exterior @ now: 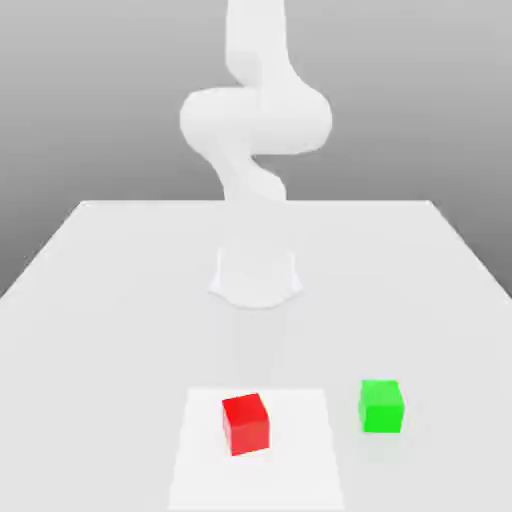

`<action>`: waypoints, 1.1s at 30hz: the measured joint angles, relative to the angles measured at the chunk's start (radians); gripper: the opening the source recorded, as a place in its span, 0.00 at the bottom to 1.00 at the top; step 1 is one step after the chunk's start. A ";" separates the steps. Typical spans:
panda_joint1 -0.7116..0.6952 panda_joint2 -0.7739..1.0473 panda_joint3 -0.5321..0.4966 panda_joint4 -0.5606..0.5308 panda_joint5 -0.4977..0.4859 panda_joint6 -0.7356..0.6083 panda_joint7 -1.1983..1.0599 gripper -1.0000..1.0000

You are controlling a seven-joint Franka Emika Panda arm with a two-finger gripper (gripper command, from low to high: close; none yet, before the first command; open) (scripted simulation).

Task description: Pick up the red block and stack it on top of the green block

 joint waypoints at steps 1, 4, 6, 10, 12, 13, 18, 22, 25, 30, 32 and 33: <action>0.001 0.042 -0.002 -0.022 -0.007 0.024 -0.012 0.50; 0.005 0.156 -0.010 -0.082 -0.022 0.088 -0.048 0.50; 0.008 0.229 -0.017 -0.120 -0.029 0.130 -0.072 0.50; 0.013 0.374 -0.033 -0.197 -0.038 0.213 -0.125 0.50; 0.016 0.446 -0.041 -0.236 -0.037 0.254 -0.156 0.50; 0.018 0.482 -0.046 -0.255 -0.035 0.275 -0.172 0.50; 0.021 0.664 -0.055 -0.352 -0.007 0.379 -0.266 0.50; 0.018 0.809 -0.048 -0.383 0.030 0.480 -0.324 0.50; 0.006 0.917 -0.033 -0.370 0.048 0.572 -0.340 0.50; -0.001 0.974 -0.024 -0.363 0.053 0.620 -0.344 0.00; -0.002 0.974 -0.024 -0.363 0.052 0.619 -0.342 0.00; -0.003 0.984 -0.022 -0.361 0.052 0.628 -0.342 0.00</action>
